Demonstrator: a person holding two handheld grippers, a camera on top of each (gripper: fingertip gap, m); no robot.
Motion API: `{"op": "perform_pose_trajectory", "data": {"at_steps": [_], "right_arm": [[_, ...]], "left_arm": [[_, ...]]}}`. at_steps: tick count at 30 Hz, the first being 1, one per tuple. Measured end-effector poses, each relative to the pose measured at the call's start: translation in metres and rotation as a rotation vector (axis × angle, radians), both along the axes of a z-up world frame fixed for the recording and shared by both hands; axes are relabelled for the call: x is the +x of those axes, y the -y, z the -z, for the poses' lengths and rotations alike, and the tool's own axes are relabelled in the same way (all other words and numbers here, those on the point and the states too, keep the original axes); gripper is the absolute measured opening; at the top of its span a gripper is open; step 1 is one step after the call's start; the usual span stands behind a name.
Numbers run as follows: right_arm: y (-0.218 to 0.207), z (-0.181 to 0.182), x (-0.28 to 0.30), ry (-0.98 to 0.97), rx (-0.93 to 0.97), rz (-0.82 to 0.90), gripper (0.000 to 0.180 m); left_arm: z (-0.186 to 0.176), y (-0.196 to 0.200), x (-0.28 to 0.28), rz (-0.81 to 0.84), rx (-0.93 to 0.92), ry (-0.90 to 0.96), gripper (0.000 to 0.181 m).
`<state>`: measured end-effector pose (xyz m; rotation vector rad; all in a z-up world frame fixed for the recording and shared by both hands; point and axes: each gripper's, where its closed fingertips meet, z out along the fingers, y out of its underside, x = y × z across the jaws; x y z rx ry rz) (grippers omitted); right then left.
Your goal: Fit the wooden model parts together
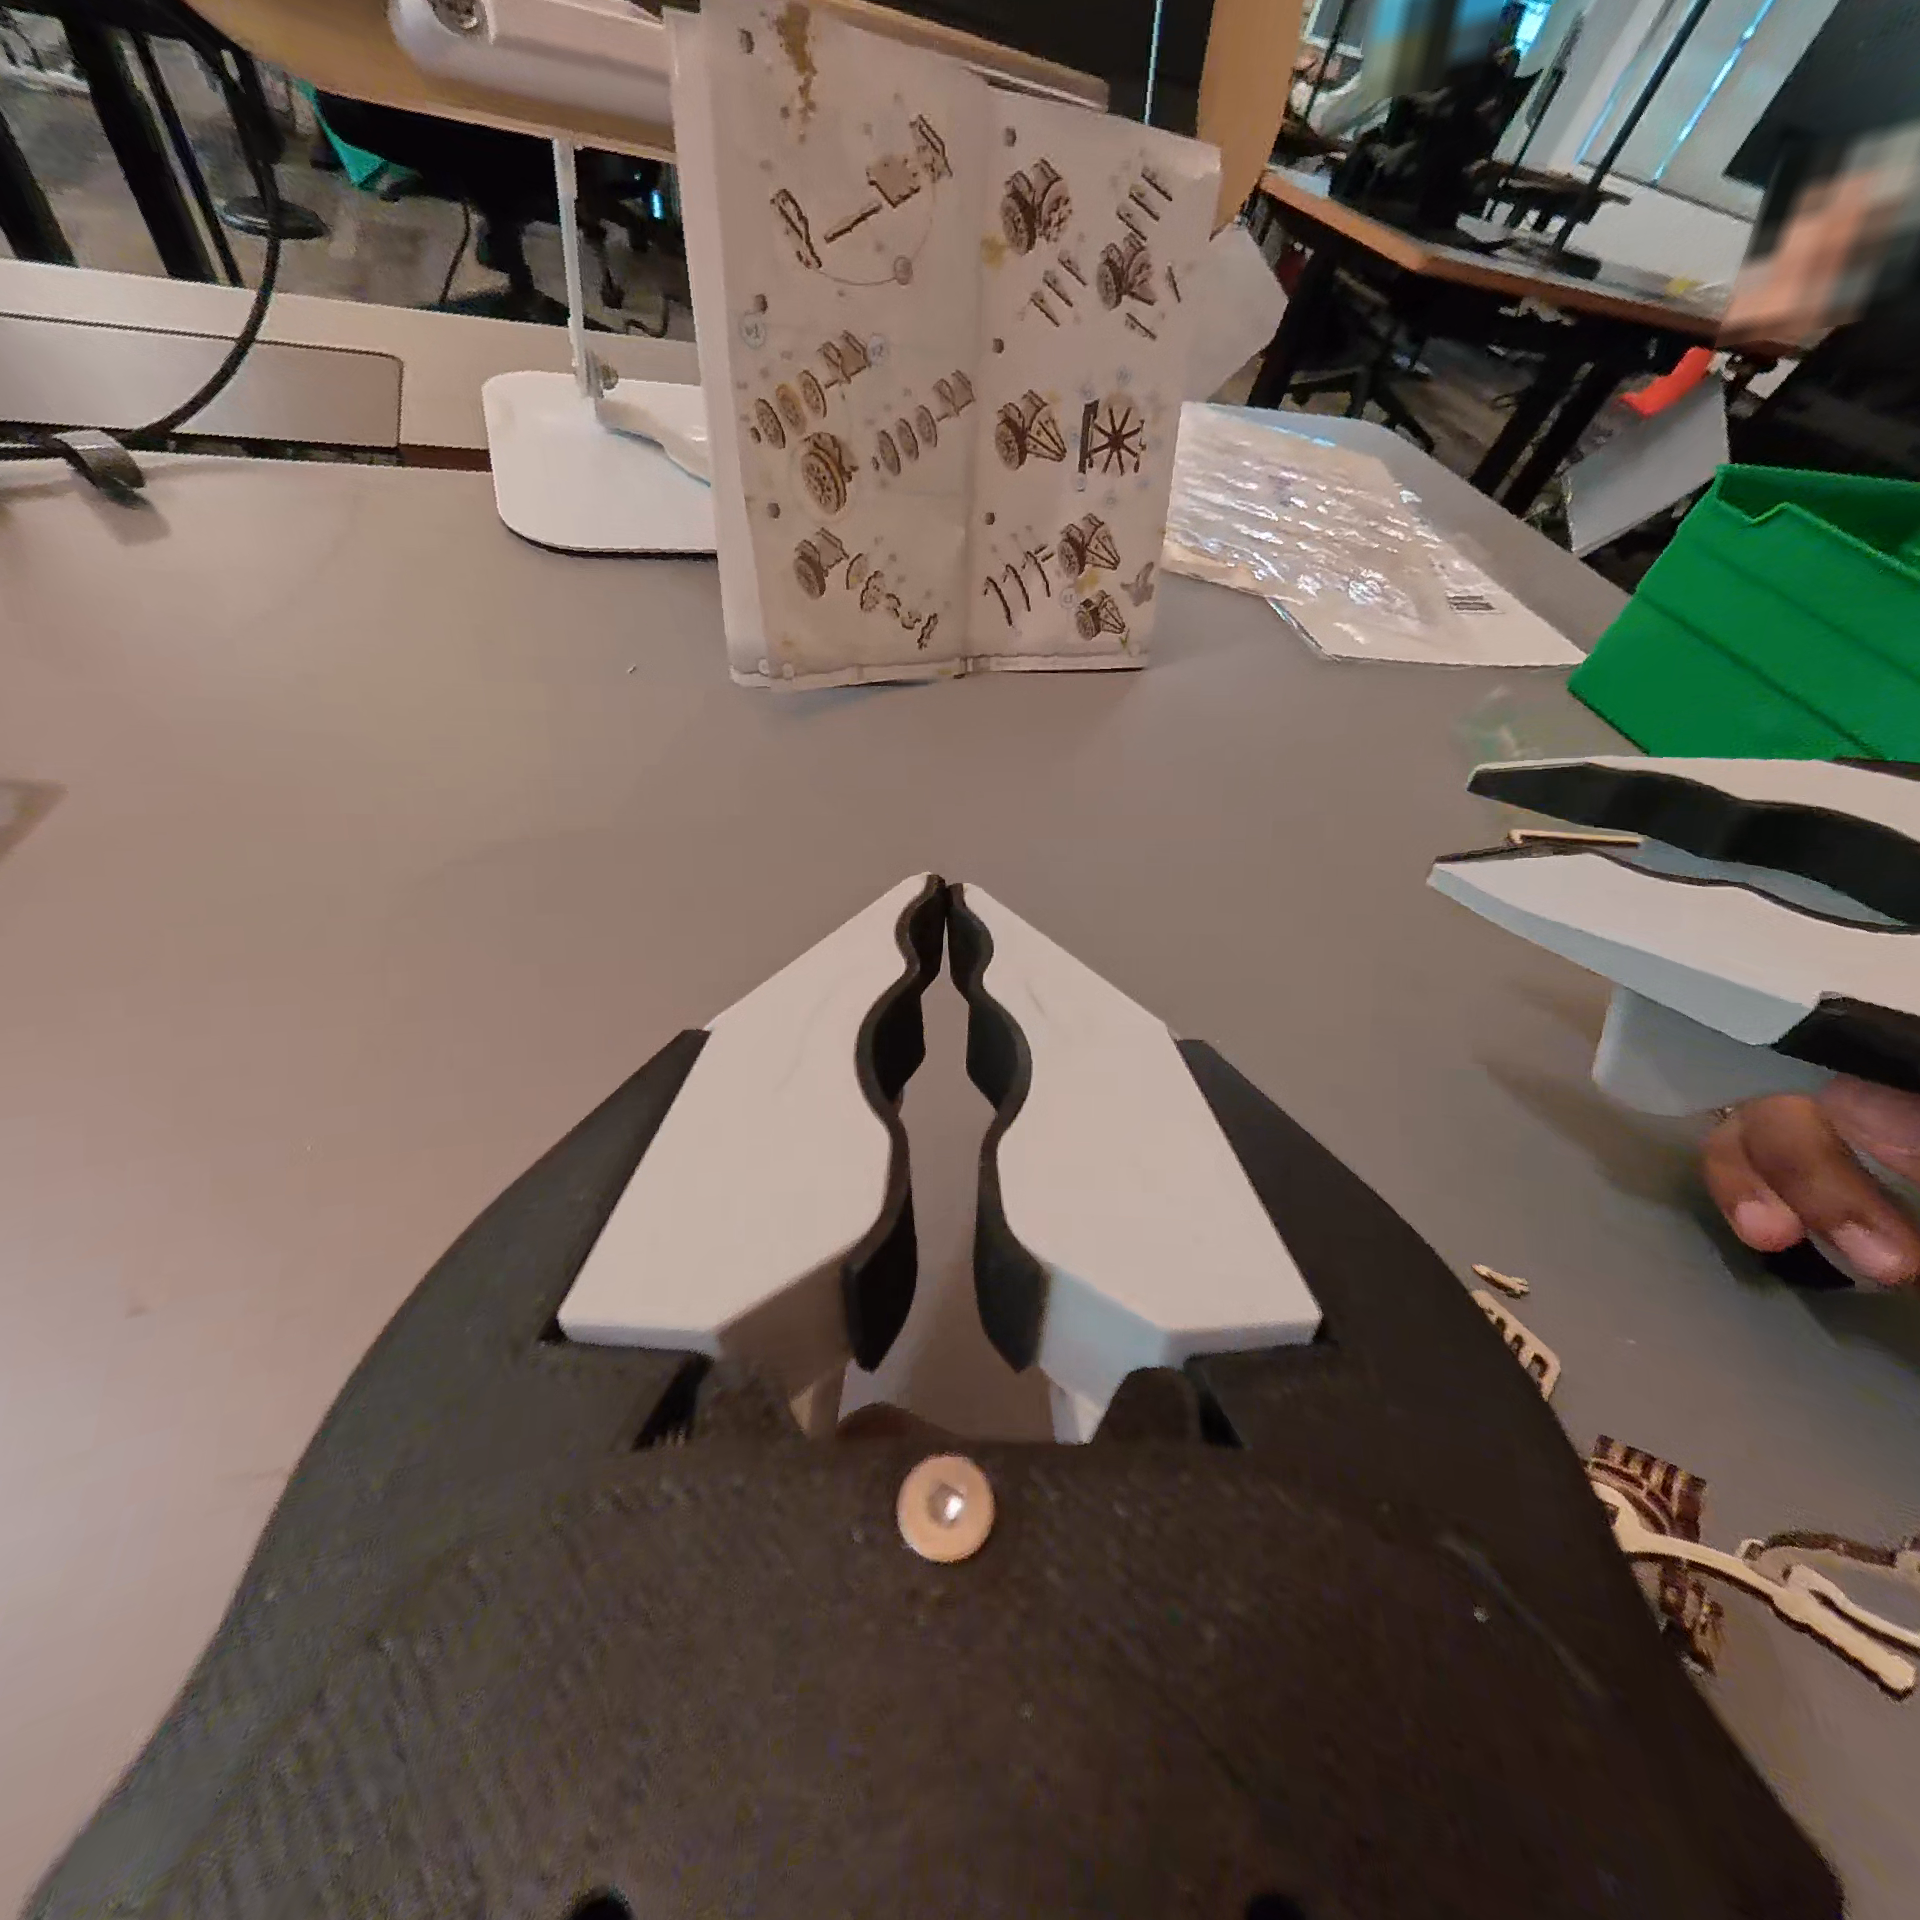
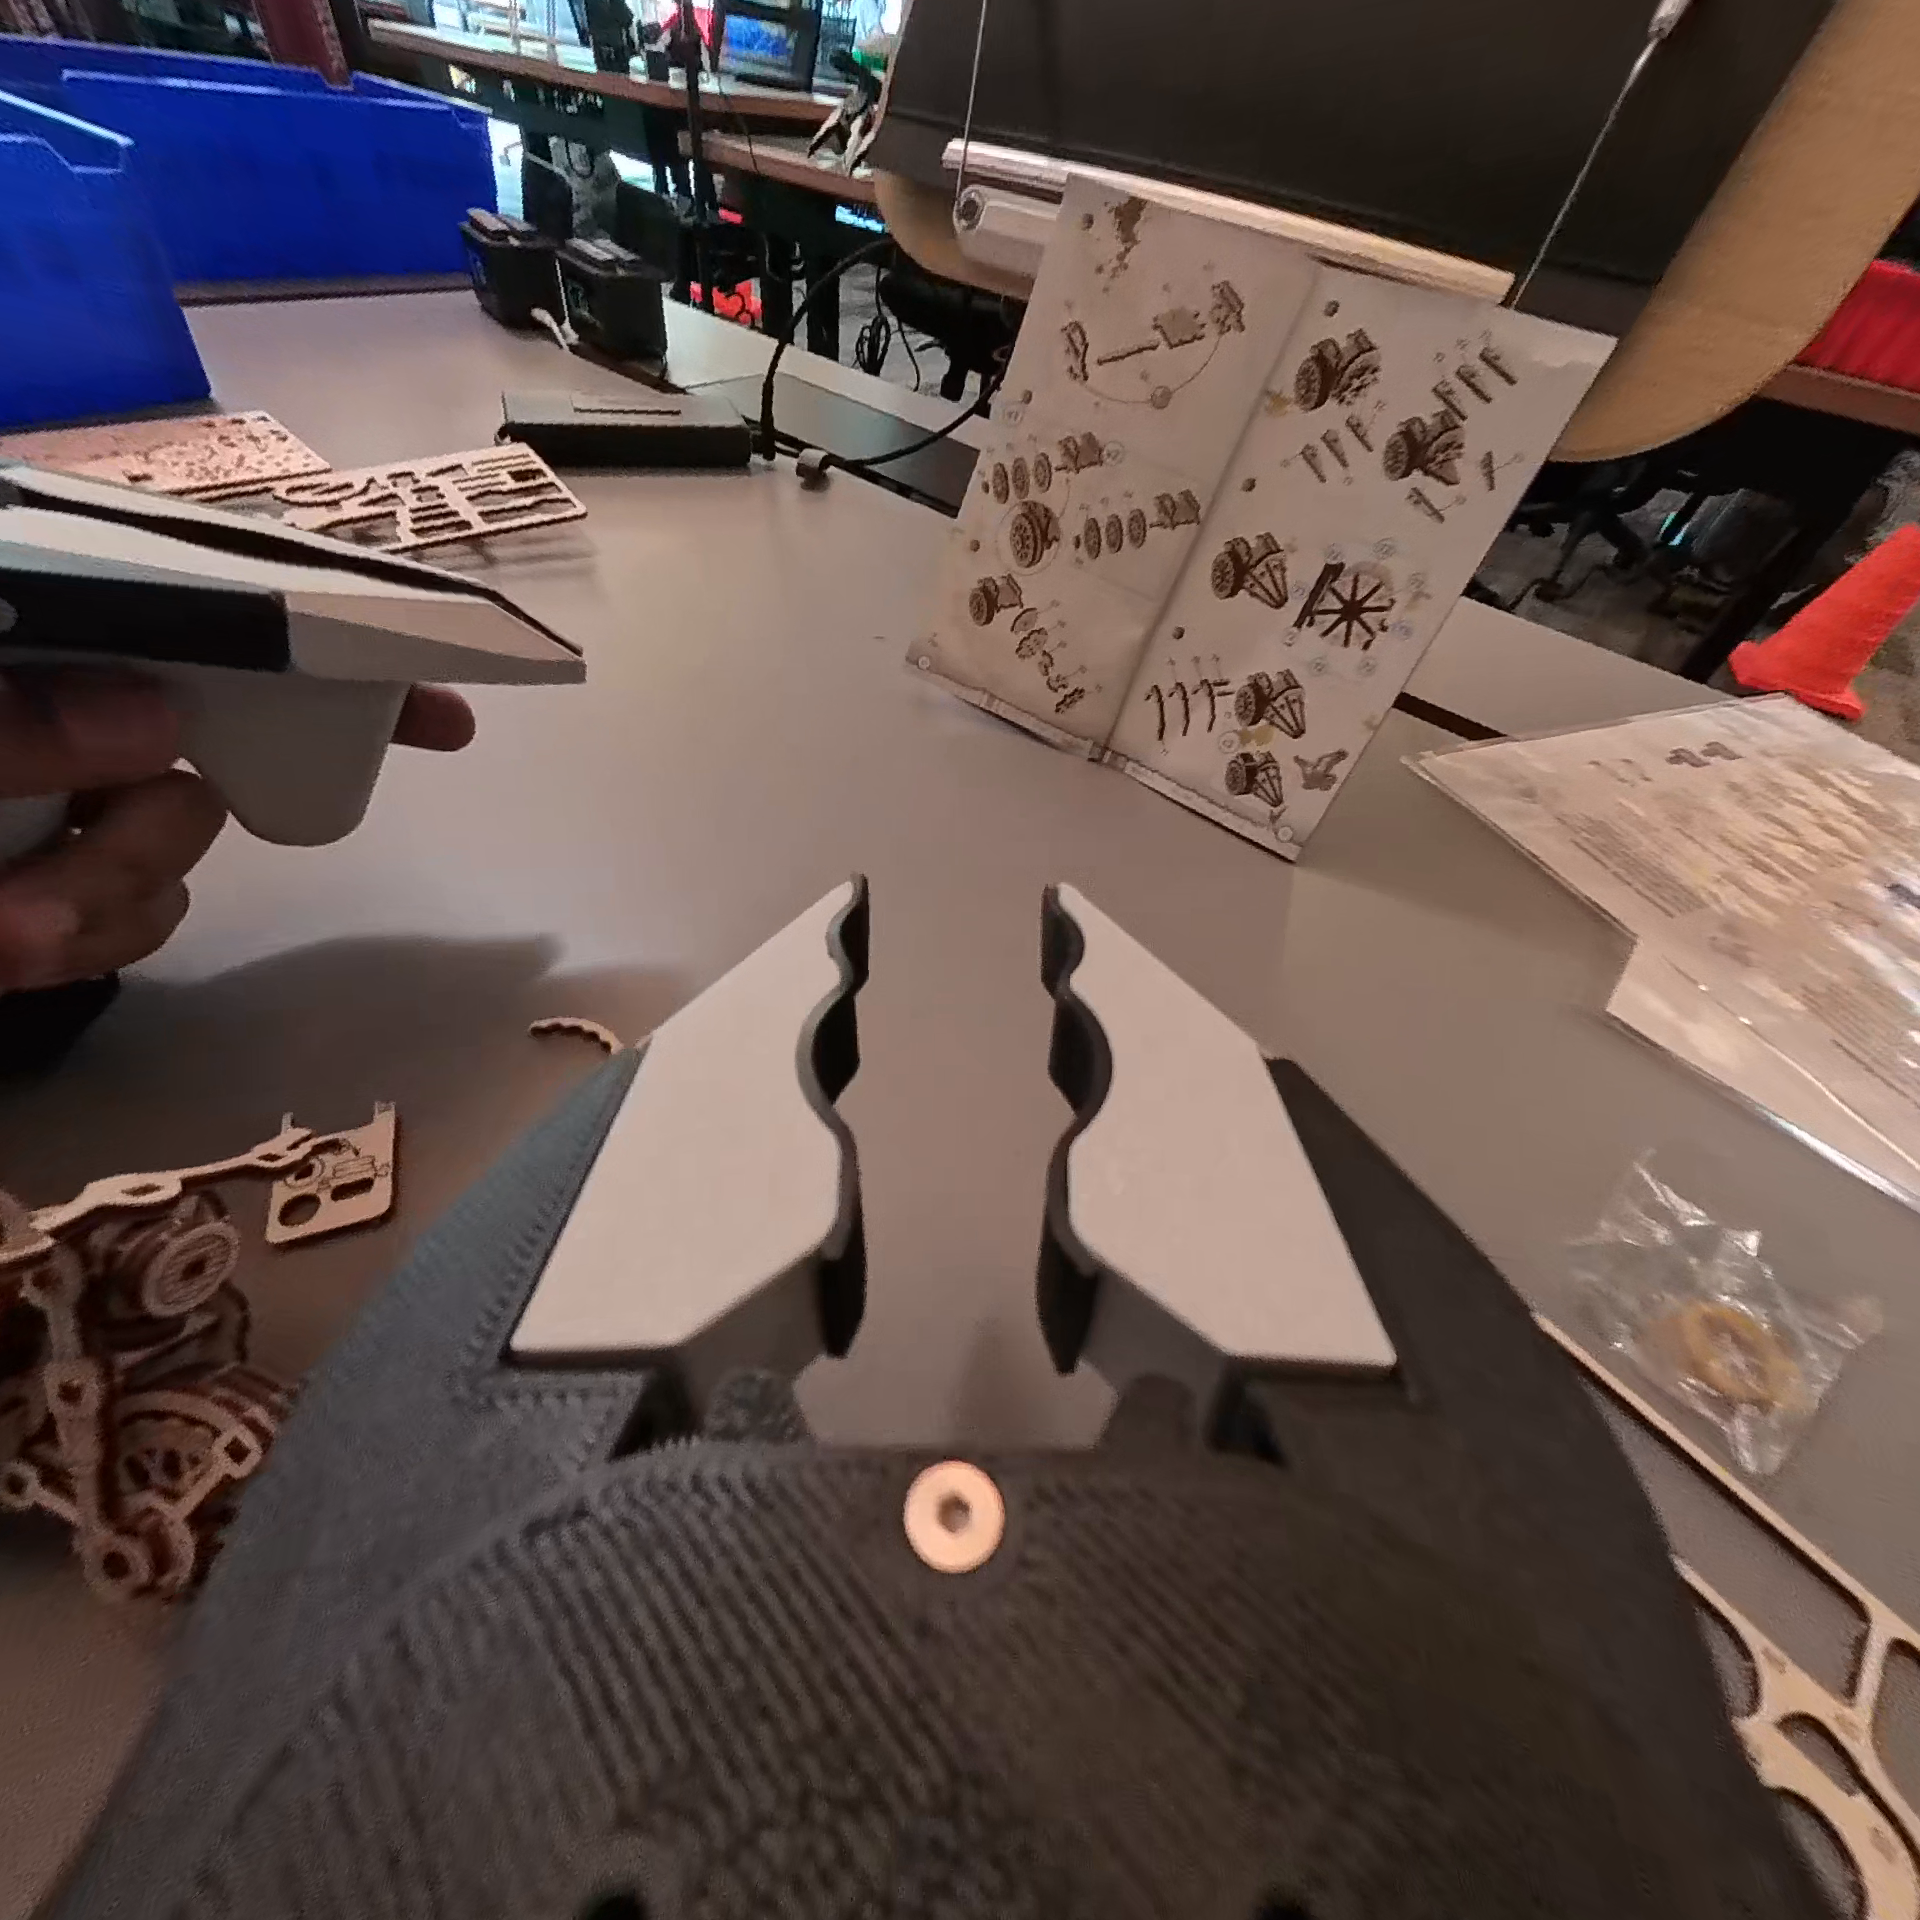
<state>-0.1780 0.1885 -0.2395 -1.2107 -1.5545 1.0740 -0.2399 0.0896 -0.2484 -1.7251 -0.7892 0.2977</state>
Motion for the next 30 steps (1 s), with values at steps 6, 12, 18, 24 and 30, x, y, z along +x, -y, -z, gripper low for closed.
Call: {"op": "perform_pose_trajectory", "data": {"at_steps": [6, 12, 18, 24, 30], "right_arm": [[0.001, 0.001, 0.0, 0.003, 0.004, -0.001, 0.035], [-0.004, 0.002, -0.002, 0.025, -0.07, -0.006, 0.035], [-0.009, 0.001, -0.001, 0.032, -0.164, -0.014, 0.036], [0.0, 0.001, 0.003, 0.036, -0.158, -0.051, 0.031], [0.009, 0.008, 0.001, 0.07, -0.08, -0.069, 0.034]], "left_arm": [[0.002, 0.0, -0.001, 0.01, 0.015, 0.029, 0.0], [0.004, 0.001, -0.003, 0.003, 0.022, 0.055, 0.0], [0.003, -0.007, 0.005, 0.065, 0.002, 0.027, 0.0], [0.001, -0.008, 0.007, 0.07, -0.005, 0.001, 0.0], [-0.001, -0.01, 0.01, 0.08, -0.015, -0.027, 0.0]]}}
